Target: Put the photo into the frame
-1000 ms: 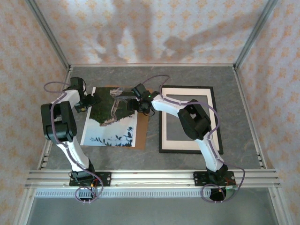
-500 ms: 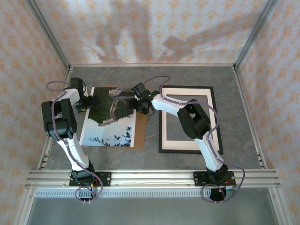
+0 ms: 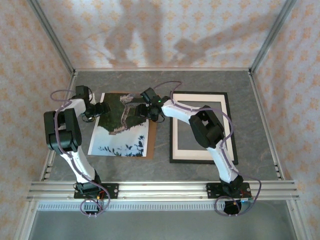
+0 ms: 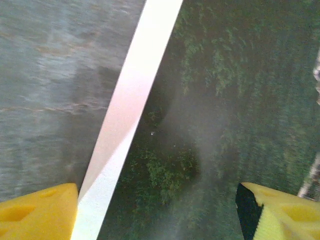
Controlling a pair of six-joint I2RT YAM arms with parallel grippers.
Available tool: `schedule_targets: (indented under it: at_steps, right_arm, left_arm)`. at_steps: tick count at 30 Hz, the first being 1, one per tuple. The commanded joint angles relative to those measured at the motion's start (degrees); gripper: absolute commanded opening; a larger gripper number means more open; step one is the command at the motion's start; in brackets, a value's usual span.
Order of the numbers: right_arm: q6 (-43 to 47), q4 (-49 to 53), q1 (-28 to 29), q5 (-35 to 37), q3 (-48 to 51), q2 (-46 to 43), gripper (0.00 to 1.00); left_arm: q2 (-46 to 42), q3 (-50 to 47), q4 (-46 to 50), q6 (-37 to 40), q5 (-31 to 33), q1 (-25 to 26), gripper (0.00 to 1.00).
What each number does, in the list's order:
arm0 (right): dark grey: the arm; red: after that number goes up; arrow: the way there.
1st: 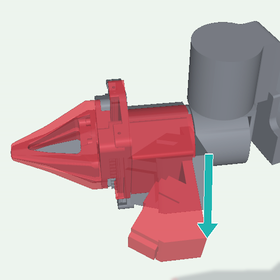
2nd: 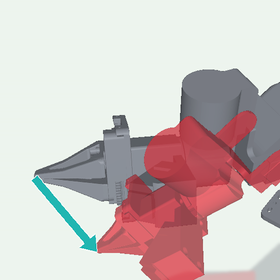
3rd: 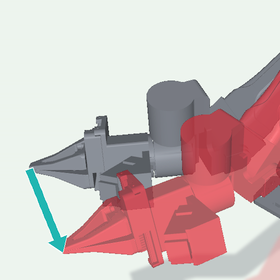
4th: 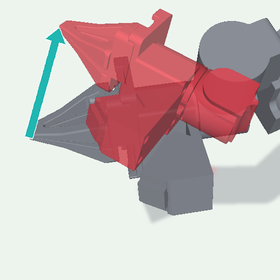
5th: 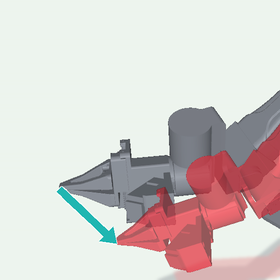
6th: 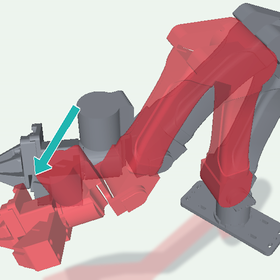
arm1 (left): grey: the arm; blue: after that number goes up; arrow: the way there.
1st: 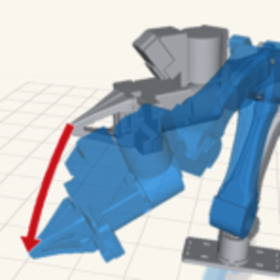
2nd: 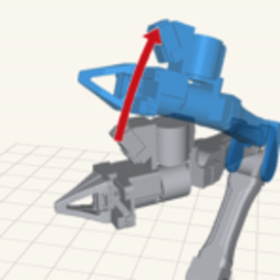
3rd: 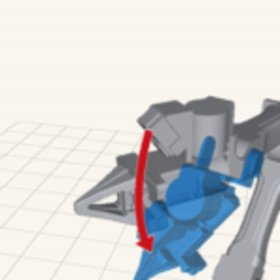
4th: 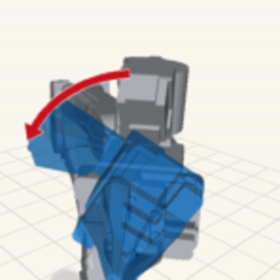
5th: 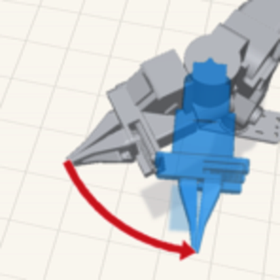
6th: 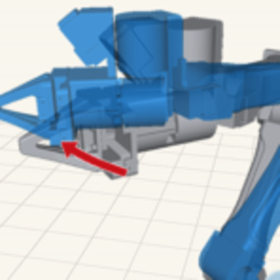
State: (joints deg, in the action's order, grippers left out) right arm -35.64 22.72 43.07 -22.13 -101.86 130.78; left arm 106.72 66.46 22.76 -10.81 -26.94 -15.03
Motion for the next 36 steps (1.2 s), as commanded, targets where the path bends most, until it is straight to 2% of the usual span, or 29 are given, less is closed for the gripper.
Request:
schedule_targets:
  at_steps: [1, 9, 16, 25, 32, 36]
  right_arm:
    - [-2.1, -0.27, 0.0, -1.35, 0.25, 2.54, 0.69]
    - [-3.69, -2.46, -0.43, -1.78, 2.02, 2.28, 0.72]
    - [-3.78, -2.45, -0.4, -2.18, 1.61, 2.9, 0.72]
    - [-3.06, -1.65, -0.78, -2.63, 0.33, 3.08, 0.72]
    - [0.78, 0.4, -2.6, -2.04, 1.56, -1.81, 0.81]
    - [4.93, 2.99, -3.77, -1.49, 2.86, -6.26, 0.85]
  left_arm:
    - [-1.22, -2.19, -0.09, -3.23, -10.15, 2.19, 0.79]
    - [-4.57, -5.08, -2.71, -5.36, -10.01, 2.17, 0.8]
    - [-8.02, -8.55, -7.5, -9.17, -13.85, 2.28, 0.79]
    - [-10.73, -9.85, -7.27, -9.48, -12.88, 2.34, 0.63]
    - [-13.56, -13.87, -14.57, -15.06, -15.63, 2.72, 0.5]
    - [-15.83, -17.44, -22.44, -21.78, -19.72, 3.54, 0.45]
